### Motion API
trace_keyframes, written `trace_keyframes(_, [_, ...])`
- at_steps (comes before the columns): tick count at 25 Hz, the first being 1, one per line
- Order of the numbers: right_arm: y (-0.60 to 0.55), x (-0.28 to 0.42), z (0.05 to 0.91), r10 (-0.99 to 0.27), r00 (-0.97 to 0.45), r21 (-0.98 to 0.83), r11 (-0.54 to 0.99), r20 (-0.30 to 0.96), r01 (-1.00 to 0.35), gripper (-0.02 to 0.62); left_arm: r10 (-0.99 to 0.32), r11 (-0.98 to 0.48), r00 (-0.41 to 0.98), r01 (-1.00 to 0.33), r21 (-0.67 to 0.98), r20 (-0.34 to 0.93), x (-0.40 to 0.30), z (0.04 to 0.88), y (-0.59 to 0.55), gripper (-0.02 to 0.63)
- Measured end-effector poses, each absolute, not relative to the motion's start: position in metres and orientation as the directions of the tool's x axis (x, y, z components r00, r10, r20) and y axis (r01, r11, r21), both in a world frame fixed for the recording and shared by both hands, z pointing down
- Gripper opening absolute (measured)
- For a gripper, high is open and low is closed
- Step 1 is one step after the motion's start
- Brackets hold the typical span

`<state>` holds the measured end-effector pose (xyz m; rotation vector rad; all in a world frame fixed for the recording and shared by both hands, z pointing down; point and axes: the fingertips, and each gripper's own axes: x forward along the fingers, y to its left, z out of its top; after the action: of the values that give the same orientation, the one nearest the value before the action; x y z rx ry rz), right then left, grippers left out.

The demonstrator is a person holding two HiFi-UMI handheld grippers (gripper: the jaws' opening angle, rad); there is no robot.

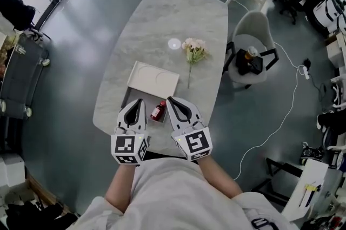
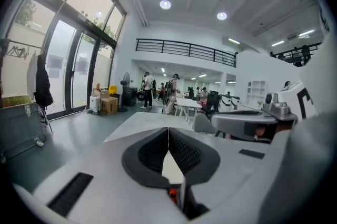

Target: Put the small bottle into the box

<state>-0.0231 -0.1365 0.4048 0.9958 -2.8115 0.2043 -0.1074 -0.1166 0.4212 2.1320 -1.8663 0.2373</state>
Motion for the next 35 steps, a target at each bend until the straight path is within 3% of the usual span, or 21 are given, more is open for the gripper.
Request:
trace_keyframes(12, [-0.155,0.016,0.304,-0.699,-0.715,0.018,0.715,-0.024,-0.699,0.026,-0.988,-0.133,0.137,-0.990,0.054,0.073,-0.100,0.316,-0.130,0.025])
trace_keyframes(21, [-0.153,0.027,0.277,-0.723,-0.685,0.054,0.683,-0.093,-0.728,0.026,-0.988,-0.154,0.154,-0.988,0.011,0.004,-0.091,0.289,-0.128,0.025])
trace_keyframes(35, [-0.149,0.038,0.276,-0.752,-0.654,0.071,0.650,-0.084,-0.757,0.026,-0.986,-0.169,0.169,-0.985,0.021,-0.004,-0.089,0.293,-0.125,0.025])
